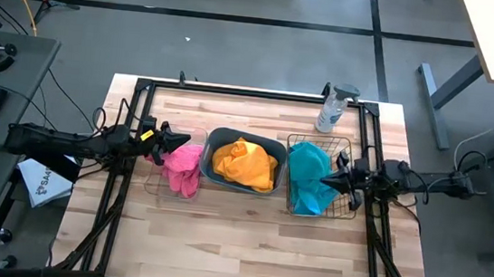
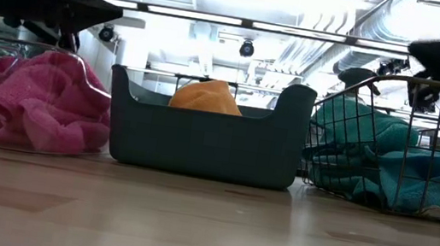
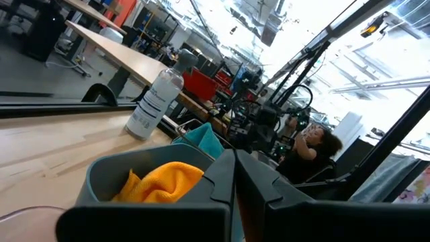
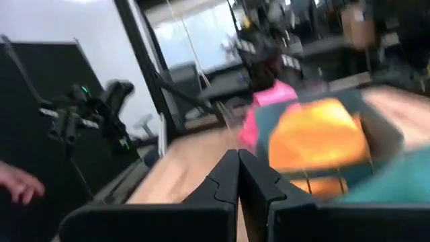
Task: Sort microfiber towel by color & place in baskets
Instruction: Return to Home Position
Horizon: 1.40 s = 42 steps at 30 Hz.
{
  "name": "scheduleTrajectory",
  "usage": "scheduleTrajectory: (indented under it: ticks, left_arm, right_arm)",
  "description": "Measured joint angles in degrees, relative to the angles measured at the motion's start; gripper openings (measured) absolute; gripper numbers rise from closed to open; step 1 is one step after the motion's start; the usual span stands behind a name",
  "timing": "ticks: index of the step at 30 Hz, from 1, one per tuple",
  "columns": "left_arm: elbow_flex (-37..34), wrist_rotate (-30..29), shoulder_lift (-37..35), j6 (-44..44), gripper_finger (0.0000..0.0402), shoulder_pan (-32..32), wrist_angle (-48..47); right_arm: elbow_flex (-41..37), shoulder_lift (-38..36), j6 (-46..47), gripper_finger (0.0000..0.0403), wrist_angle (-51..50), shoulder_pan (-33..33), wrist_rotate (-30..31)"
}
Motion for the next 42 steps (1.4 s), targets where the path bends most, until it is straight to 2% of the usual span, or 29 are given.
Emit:
scheduleTrajectory:
  ticks: [3, 25, 29, 38, 42]
  left_arm:
    - [0.02, 0.00, 0.00, 0.00, 0.0000, 0.00, 0.00]
    - [0.04, 0.02, -0.49, 0.00, 0.0000, -0.04, -1.09]
    - [0.04, 0.02, -5.52, 0.00, 0.0000, -0.04, -5.04]
    - [0.04, 0.03, -22.85, 0.00, 0.0000, -0.05, -16.37]
    - [-0.07, -0.48, -23.04, -0.04, 0.0000, -0.71, -13.54]
  right_arm:
    - [0.04, 0.53, 2.09, 0.0000, -3.95, 0.00, 1.00]
    - [0.09, 0.16, 2.82, 0.0000, -3.45, 0.00, 1.50]
    - [0.09, 0.42, 3.02, 0.0000, -3.98, 0.00, 1.47]
    - [0.09, 0.40, 3.04, 0.0000, -4.09, 0.00, 1.43]
    - [0.09, 0.42, 3.04, 0.0000, -4.12, 0.00, 1.39]
